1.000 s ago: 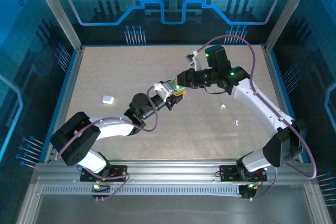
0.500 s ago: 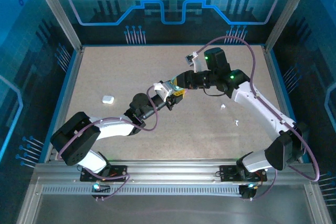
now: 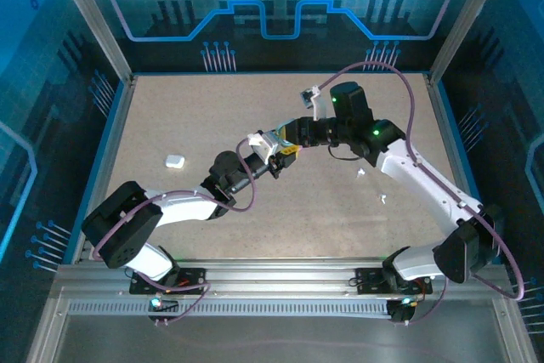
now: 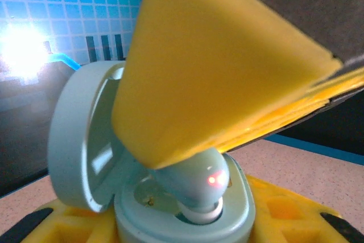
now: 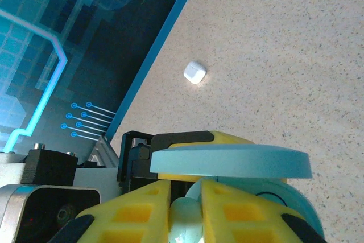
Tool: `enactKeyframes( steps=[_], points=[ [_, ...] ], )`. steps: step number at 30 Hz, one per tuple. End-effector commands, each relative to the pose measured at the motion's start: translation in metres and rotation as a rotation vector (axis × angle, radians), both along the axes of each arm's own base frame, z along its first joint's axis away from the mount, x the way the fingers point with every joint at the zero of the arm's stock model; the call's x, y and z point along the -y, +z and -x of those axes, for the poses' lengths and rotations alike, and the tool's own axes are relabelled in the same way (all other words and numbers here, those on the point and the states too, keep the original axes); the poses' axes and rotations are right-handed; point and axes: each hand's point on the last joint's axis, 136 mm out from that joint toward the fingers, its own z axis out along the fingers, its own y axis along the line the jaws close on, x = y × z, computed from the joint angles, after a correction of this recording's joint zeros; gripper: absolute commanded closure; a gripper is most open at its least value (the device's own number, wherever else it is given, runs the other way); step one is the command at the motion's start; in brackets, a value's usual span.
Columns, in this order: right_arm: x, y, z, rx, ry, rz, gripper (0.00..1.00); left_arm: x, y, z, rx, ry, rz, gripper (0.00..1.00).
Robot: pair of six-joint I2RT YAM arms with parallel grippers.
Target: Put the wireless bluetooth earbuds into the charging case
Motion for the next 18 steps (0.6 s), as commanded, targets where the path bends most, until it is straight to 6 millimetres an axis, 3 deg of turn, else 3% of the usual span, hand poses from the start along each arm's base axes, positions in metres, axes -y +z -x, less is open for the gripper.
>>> enactKeyframes(
  steps=[1,18],
  points=[
    [0.004,0.0017,-0.0056,0.068,-0.033,0.028,0.8,0.003,0.0477,0.0083,0.1,-0.028,0.116,0.67],
    [0.0107,0.0032,-0.003,0.066,-0.048,0.072,0.72,0.0024,0.0489,0.0094,0.108,-0.026,0.113,0.67]
  ],
)
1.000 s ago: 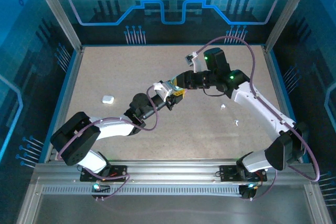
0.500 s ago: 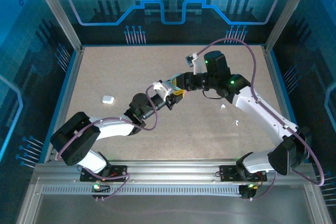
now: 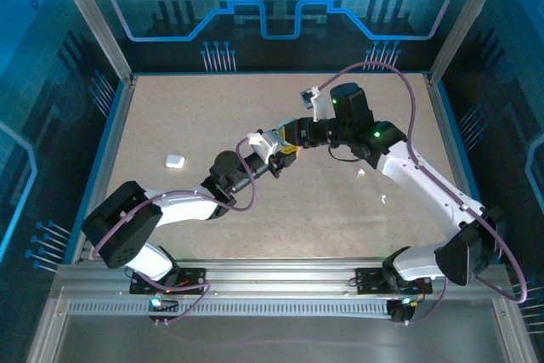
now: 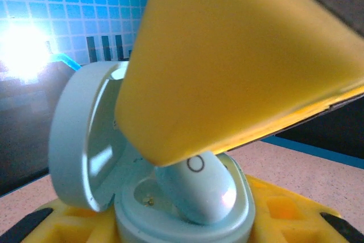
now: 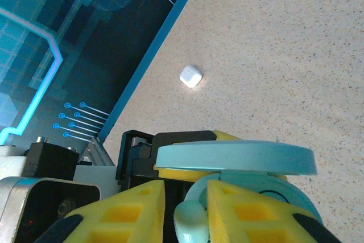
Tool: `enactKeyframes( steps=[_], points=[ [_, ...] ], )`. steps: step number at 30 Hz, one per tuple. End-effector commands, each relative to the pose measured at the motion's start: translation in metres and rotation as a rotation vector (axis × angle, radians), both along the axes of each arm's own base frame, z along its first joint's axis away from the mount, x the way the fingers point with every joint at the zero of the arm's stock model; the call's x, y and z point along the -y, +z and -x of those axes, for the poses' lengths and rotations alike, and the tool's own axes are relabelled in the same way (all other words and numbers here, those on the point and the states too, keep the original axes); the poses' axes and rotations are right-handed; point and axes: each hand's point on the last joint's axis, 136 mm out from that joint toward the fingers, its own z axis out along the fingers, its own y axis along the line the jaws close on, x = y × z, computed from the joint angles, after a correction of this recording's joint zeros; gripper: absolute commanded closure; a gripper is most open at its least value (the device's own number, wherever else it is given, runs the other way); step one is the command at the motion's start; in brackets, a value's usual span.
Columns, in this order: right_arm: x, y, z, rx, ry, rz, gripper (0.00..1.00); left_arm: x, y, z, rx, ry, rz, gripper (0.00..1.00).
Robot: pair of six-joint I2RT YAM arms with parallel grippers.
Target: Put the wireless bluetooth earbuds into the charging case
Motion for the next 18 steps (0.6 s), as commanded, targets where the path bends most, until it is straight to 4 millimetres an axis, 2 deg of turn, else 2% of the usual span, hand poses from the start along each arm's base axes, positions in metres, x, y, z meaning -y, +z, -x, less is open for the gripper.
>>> enactKeyframes(
  steps=[1,11,18],
  points=[
    [0.01,0.003,-0.004,0.03,-0.047,0.048,0.71,0.002,0.048,0.01,0.115,-0.026,0.104,0.67],
    [0.01,0.023,0.001,0.067,-0.035,0.011,0.62,0.002,0.041,0.01,0.107,-0.024,0.088,0.67],
    [0.007,0.053,0.021,0.166,0.055,-0.058,0.57,0.001,0.036,0.01,0.107,-0.021,0.069,0.66]
  ],
)
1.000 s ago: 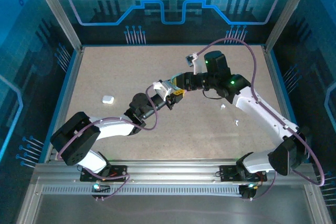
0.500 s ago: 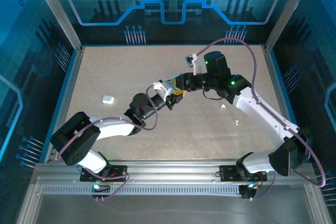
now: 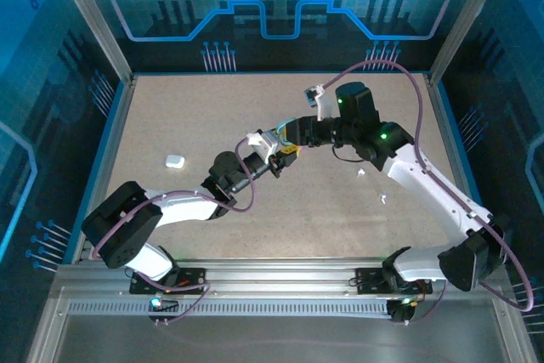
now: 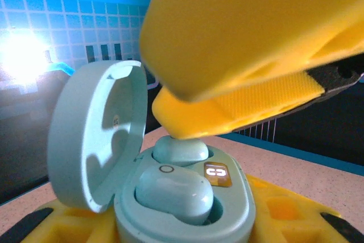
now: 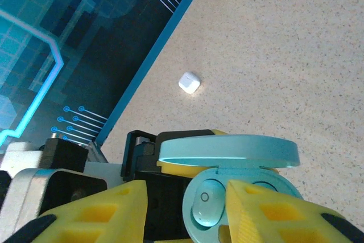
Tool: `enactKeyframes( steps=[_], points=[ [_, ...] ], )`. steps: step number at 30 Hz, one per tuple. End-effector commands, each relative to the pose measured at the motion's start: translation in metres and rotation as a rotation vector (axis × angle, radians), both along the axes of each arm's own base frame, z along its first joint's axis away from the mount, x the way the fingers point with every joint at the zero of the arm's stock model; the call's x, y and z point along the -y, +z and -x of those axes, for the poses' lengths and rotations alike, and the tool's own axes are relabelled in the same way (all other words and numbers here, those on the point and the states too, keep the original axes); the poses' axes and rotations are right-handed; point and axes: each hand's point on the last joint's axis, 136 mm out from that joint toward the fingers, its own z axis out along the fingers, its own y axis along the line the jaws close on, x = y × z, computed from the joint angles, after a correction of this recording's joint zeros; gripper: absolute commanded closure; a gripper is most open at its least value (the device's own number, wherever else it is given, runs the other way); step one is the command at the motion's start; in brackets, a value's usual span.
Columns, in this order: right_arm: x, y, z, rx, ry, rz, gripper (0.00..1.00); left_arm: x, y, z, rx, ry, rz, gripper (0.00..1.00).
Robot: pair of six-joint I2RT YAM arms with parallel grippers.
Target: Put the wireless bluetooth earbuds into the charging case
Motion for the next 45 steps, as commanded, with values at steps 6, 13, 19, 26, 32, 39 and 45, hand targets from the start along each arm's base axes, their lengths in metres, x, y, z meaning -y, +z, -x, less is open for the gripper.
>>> enactKeyframes(
  steps=[6,13,19,26,32,39,45],
  points=[
    [0.022,0.059,0.02,0.266,-0.012,-0.034,0.54,0.0,0.028,0.011,0.093,-0.022,0.03,0.67],
    [0.065,0.067,0.013,0.359,-0.214,0.011,0.41,0.002,0.03,0.023,0.11,-0.071,0.005,0.67],
    [0.087,0.072,0.002,0.325,-0.295,-0.007,0.23,0.008,0.034,0.034,0.108,-0.141,-0.011,0.67],
    [0.105,0.069,-0.02,0.075,-0.35,-0.231,0.0,0.015,0.032,0.044,0.074,-0.243,-0.023,0.67],
    [0.101,0.049,-0.038,-0.129,-0.256,-0.33,0.0,0.014,0.036,0.048,0.037,-0.33,0.009,0.67],
    [0.095,0.012,-0.047,-0.287,-0.262,-0.199,0.0,0.007,0.038,0.046,-0.005,-0.375,0.021,0.67],
    [0.075,0.01,-0.043,-0.318,-0.157,-0.231,0.06,0.004,0.037,0.046,-0.028,-0.389,-0.004,0.67]
  ],
)
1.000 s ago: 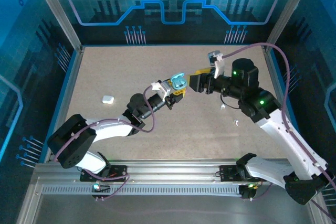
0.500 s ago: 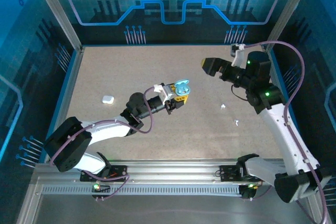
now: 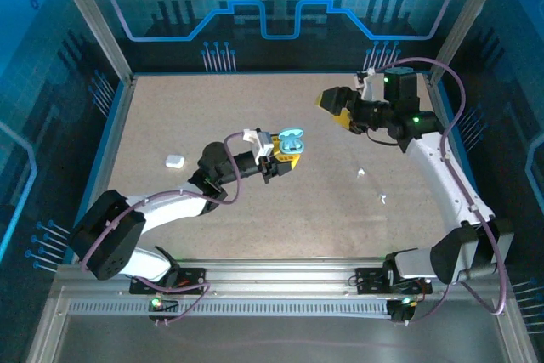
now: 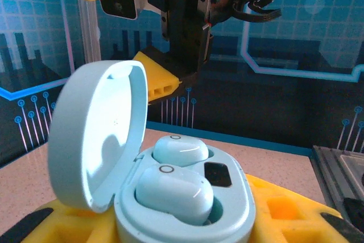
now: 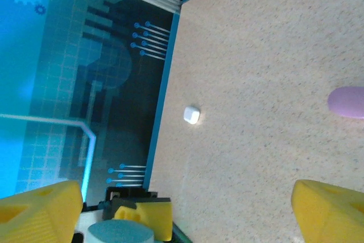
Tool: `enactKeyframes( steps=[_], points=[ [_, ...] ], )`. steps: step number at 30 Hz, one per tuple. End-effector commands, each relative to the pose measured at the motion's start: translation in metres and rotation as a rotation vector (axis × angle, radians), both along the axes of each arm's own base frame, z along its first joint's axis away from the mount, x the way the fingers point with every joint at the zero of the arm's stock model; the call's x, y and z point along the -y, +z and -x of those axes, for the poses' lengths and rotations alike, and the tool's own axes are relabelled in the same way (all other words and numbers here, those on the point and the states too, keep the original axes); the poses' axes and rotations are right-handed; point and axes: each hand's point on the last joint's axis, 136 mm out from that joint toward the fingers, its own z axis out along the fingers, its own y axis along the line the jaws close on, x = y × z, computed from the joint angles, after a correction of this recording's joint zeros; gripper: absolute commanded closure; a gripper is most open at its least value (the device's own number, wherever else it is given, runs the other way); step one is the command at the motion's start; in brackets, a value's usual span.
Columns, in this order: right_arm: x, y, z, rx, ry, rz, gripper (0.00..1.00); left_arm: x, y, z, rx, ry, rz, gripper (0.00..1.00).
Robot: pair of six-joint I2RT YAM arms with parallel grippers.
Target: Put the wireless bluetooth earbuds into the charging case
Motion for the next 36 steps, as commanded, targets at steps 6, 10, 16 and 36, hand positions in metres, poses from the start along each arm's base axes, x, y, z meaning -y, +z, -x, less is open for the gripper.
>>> enactKeyframes(
  steps=[6,10,16,36],
  points=[
    [-0.036,-0.001,0.019,-0.024,0.167,0.013,0.13,0.0,0.028,0.008,0.034,-0.052,0.03,0.66],
    [-0.049,-0.011,0.025,-0.05,0.224,0.066,0.18,0.001,0.029,0.007,0.032,-0.052,0.034,0.67],
    [-0.063,-0.021,0.034,-0.073,0.294,0.102,0.23,0.0,0.032,0.004,0.035,-0.038,0.051,0.67],
    [-0.056,-0.004,0.067,-0.027,0.383,-0.045,0.24,-0.006,0.038,-0.004,0.021,0.001,0.08,0.65]
  ],
)
